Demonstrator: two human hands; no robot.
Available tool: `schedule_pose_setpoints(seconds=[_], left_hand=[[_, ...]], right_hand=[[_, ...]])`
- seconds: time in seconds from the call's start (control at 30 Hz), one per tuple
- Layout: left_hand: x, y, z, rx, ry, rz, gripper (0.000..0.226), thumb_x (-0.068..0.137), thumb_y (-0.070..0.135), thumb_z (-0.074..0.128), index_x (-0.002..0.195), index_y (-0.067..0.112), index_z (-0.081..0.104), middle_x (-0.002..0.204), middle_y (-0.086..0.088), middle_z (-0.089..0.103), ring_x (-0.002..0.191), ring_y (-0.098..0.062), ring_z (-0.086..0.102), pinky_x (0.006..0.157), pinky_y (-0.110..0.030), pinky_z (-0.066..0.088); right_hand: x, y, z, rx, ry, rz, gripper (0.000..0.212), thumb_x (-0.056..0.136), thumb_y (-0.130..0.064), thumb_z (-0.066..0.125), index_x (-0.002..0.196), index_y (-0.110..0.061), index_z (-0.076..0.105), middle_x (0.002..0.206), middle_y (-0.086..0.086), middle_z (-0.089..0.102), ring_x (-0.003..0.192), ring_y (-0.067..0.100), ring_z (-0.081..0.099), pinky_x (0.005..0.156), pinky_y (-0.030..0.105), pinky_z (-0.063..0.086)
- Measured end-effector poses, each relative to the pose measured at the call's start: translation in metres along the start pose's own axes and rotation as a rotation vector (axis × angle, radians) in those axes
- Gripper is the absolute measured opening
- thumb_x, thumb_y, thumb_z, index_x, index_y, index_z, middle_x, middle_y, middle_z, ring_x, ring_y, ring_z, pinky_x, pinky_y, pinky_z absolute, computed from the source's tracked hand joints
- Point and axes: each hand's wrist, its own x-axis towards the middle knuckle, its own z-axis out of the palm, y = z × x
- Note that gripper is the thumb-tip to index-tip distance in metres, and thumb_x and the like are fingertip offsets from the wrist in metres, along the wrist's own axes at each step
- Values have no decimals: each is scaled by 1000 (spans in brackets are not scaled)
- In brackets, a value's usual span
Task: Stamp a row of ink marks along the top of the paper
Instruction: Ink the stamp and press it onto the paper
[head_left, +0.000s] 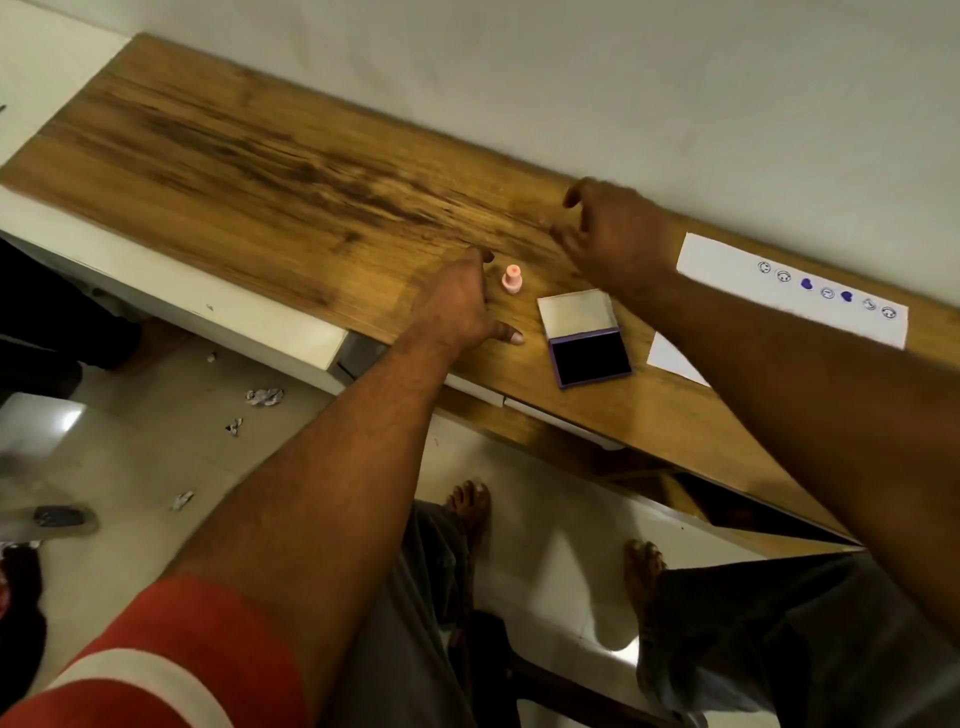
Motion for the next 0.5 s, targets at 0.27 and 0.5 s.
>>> schedule_pose_setpoints(seconds=[0.27,0.5], left_hand=[[0,5,-6,64,7,73,128,46,59,100,153,30,38,132,-1,67,121,-23,63,96,-37,51],[-4,1,-20,37,89,122,119,56,64,96,155,27,40,117,2,66,108,-17,62,86,-31,48]], right_hand=[[14,38,8,-243,-159,80,37,99,-34,59,130,-13,60,117,13,66,99,39,66,78,43,53],[12,40,19,-187,-254,166,23,99,-32,60,110,-13,67,100,13,69,89,32,68,72,37,53]])
